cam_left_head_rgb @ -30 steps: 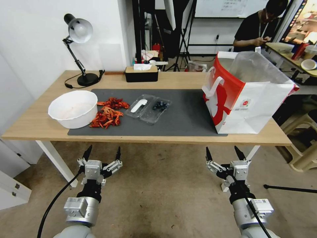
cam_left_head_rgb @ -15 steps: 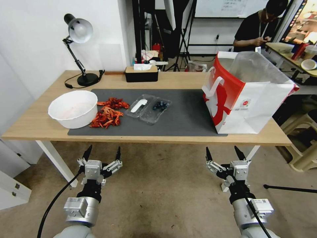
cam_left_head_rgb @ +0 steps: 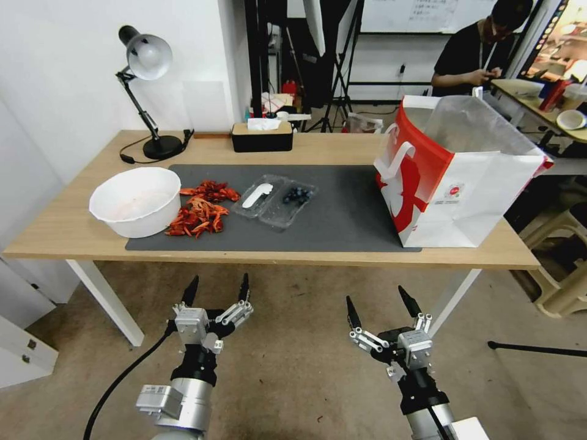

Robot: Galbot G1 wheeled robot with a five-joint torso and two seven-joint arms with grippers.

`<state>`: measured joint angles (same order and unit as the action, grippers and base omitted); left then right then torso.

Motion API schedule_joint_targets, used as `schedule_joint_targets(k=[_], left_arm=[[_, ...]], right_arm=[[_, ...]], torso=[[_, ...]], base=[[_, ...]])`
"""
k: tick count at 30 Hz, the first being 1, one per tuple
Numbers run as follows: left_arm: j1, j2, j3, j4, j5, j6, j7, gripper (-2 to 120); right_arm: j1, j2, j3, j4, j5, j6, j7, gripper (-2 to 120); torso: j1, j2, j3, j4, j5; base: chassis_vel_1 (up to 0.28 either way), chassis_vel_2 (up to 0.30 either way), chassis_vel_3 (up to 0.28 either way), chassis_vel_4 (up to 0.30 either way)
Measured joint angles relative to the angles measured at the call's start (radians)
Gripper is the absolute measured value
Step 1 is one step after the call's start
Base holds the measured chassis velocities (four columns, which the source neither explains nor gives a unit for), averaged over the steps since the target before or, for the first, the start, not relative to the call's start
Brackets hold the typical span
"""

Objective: Close the takeout container lid, then place the container into the takeout bag.

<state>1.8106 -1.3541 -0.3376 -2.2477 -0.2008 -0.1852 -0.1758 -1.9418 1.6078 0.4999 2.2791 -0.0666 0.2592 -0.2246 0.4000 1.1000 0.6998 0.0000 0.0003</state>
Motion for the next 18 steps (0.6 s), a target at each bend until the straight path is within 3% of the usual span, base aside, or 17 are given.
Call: schedule_joint_targets(k=[18], left_arm=[[-0.019, 0.012, -0.083, 0.044, 0.024, 0.010, 0.045, 100]], right_arm=[[0.037, -0.006, 0.034, 0.002, 0.092, -0.057, 0.009, 100]], torso=[[0.000, 0.000, 0.000, -0.0001, -0.0004]], base=[[0.000, 0.000, 0.000, 0.000]])
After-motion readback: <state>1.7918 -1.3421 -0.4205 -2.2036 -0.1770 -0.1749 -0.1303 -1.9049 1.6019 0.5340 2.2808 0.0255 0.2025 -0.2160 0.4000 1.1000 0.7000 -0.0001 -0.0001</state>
